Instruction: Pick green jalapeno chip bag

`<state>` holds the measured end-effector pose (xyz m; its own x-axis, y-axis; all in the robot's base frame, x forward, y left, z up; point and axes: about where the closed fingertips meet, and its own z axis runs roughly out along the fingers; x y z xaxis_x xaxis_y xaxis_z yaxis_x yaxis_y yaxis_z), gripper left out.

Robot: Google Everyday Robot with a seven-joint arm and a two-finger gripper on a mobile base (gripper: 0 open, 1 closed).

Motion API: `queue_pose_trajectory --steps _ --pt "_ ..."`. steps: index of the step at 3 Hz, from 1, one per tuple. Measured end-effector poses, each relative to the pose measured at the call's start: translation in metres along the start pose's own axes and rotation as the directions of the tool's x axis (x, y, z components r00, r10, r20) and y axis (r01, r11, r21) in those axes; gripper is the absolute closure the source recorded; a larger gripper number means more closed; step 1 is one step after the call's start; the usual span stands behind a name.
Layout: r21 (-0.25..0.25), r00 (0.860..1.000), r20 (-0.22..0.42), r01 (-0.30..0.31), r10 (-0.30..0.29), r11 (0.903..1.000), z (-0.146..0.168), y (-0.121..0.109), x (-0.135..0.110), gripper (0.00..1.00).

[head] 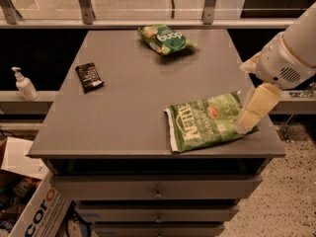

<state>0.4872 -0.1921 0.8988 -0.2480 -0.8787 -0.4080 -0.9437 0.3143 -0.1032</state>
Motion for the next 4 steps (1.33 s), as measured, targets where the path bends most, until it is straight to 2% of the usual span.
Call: queue_pose_trajectory --steps 1,2,3,4 --pt "-0.087 0.999 0.043 0.026 -0.022 0.9958 0.032 -0.005 0.006 0.00" --pt "-0.149 0.996 0.072 0.067 -0.057 0.9866 0.054 -0.010 0.015 0.00" --pt "-0.171 0.992 0.095 0.100 -0.085 0.9802 0.062 -0.010 0.020 0.18" --pt "-0.170 0.989 0.111 0.118 -0.100 0.9782 0.059 -0.012 0.023 0.41"
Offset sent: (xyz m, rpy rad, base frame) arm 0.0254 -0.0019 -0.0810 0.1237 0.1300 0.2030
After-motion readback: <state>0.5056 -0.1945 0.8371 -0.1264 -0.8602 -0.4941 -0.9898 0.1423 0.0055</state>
